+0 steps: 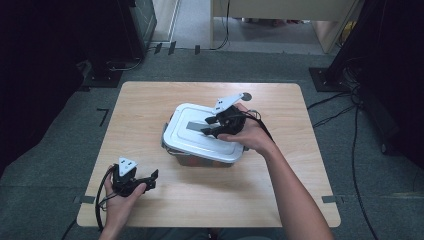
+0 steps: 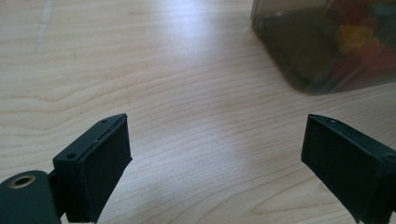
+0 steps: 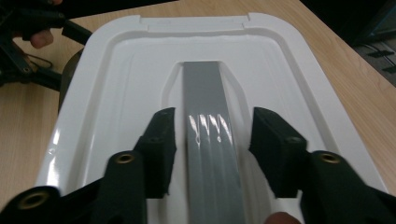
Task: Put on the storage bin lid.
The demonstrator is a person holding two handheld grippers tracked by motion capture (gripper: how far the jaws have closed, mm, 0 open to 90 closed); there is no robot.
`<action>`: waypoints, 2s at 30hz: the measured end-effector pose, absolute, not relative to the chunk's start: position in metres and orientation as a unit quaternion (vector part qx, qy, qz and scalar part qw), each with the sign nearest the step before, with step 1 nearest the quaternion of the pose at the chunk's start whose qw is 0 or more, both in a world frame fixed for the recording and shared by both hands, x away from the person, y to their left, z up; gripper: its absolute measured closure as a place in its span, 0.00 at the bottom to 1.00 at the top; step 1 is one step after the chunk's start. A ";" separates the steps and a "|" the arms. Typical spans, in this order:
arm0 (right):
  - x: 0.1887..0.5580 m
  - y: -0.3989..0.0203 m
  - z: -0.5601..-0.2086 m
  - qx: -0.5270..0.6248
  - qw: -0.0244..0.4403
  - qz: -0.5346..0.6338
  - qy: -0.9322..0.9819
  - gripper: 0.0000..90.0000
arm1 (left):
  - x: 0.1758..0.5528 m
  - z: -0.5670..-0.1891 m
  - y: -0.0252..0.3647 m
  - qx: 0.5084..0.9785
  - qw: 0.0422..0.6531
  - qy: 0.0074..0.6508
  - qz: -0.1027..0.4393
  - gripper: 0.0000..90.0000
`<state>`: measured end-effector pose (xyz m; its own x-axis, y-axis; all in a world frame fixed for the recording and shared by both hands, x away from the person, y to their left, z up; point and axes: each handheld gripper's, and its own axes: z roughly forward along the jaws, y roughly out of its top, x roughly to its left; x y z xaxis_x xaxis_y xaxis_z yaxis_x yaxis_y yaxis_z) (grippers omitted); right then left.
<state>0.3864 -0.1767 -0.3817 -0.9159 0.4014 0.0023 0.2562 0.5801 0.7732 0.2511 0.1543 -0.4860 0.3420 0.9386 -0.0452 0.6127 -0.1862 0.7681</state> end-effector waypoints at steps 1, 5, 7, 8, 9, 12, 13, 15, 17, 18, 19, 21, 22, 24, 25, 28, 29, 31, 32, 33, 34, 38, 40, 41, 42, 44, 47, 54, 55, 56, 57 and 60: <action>0.385 -0.177 -0.381 0.192 0.088 0.420 0.882 0.53 | 0.251 -0.487 0.155 0.736 0.358 0.528 0.227 0.09; 0.373 -0.187 -0.376 0.221 0.113 0.424 0.871 0.47 | 0.252 -0.490 0.157 0.736 0.354 0.531 0.226 0.09; 0.367 -0.196 -0.373 0.246 0.125 0.428 0.860 0.46 | 0.253 -0.491 0.158 0.736 0.353 0.532 0.226 0.09; 0.363 -0.201 -0.371 0.255 0.128 0.432 0.855 0.46 | 0.253 -0.491 0.158 0.736 0.352 0.532 0.226 0.09; 0.359 -0.206 -0.370 0.262 0.132 0.433 0.852 0.46 | 0.253 -0.492 0.158 0.736 0.352 0.532 0.226 0.09; 0.347 -0.220 -0.367 0.297 0.149 0.430 0.840 0.44 | 0.253 -0.493 0.158 0.738 0.349 0.532 0.226 0.09; 0.342 -0.227 -0.367 0.311 0.154 0.428 0.834 0.44 | 0.253 -0.493 0.159 0.738 0.348 0.532 0.227 0.09; 0.335 -0.237 -0.368 0.339 0.163 0.423 0.824 0.44 | 0.253 -0.494 0.159 0.738 0.347 0.532 0.227 0.09; 0.330 -0.246 -0.371 0.364 0.171 0.417 0.815 0.45 | 0.254 -0.495 0.160 0.740 0.344 0.533 0.227 0.09; 0.328 -0.251 -0.373 0.379 0.178 0.413 0.809 0.45 | 0.254 -0.495 0.160 0.740 0.342 0.533 0.227 0.09; 0.325 -0.256 -0.375 0.399 0.183 0.410 0.800 0.45 | 0.254 -0.496 0.160 0.740 0.341 0.533 0.228 0.09; 0.323 -0.263 -0.380 0.435 0.184 0.412 0.779 0.45 | 0.254 -0.497 0.160 0.740 0.338 0.534 0.230 0.09; 0.322 -0.266 -0.382 0.455 0.184 0.415 0.766 0.44 | 0.254 -0.498 0.160 0.742 0.335 0.533 0.232 0.09; 0.320 -0.271 -0.389 0.503 0.168 0.428 0.732 0.44 | 0.255 -0.500 0.160 0.743 0.327 0.533 0.236 0.09; 0.318 -0.271 -0.391 0.515 0.157 0.436 0.721 0.43 | 0.255 -0.501 0.161 0.744 0.319 0.536 0.241 0.09; 0.316 -0.266 -0.394 0.528 0.153 0.439 0.711 0.43 | 0.255 -0.505 0.162 0.739 0.302 0.548 0.251 0.11; 0.316 -0.265 -0.394 0.532 0.152 0.439 0.708 0.43 | 0.255 -0.506 0.163 0.738 0.299 0.550 0.254 0.13; 0.318 -0.262 -0.395 0.538 0.152 0.435 0.706 0.43 | 0.256 -0.509 0.163 0.736 0.294 0.553 0.257 0.13; 0.320 -0.260 -0.395 0.539 0.150 0.434 0.706 0.43 | 0.256 -0.510 0.164 0.737 0.292 0.553 0.257 0.13; 0.321 -0.258 -0.396 0.542 0.151 0.431 0.706 0.43 | 0.256 -0.511 0.164 0.737 0.290 0.554 0.256 0.13; 0.322 -0.256 -0.396 0.543 0.153 0.426 0.707 0.43 | 0.257 -0.512 0.164 0.736 0.288 0.555 0.258 0.13; 0.327 -0.252 -0.399 0.558 0.164 0.421 0.696 0.48 | 0.259 -0.514 0.166 0.732 0.285 0.566 0.251 0.11; 0.330 -0.253 -0.399 0.558 0.164 0.428 0.692 0.57 | 0.259 -0.514 0.167 0.731 0.285 0.568 0.248 0.11; 0.331 -0.253 -0.399 0.557 0.164 0.430 0.691 0.59 | 0.259 -0.514 0.167 0.732 0.286 0.568 0.246 0.11; 0.333 -0.253 -0.398 0.557 0.166 0.428 0.692 0.59 | 0.259 -0.514 0.168 0.731 0.287 0.569 0.244 0.11; 0.337 -0.253 -0.398 0.556 0.164 0.427 0.694 0.60 | 0.259 -0.514 0.168 0.731 0.289 0.569 0.241 0.11; 0.344 -0.253 -0.397 0.544 0.170 0.424 0.704 0.61 | 0.259 -0.514 0.169 0.732 0.290 0.568 0.239 0.11; 0.363 -0.254 -0.401 0.526 0.146 0.417 0.727 0.64 | 0.259 -0.515 0.167 0.733 0.288 0.563 0.252 0.10; 0.366 -0.255 -0.402 0.525 0.137 0.422 0.726 0.63 | 0.259 -0.515 0.167 0.733 0.289 0.562 0.254 0.10; 0.368 -0.255 -0.403 0.521 0.134 0.424 0.729 0.63 | 0.259 -0.515 0.168 0.733 0.289 0.561 0.255 0.09; 0.369 -0.255 -0.403 0.516 0.136 0.424 0.732 0.63 | 0.259 -0.516 0.168 0.733 0.289 0.560 0.255 0.09; 0.370 -0.254 -0.403 0.509 0.141 0.423 0.736 0.62 | 0.260 -0.517 0.169 0.730 0.292 0.561 0.258 0.07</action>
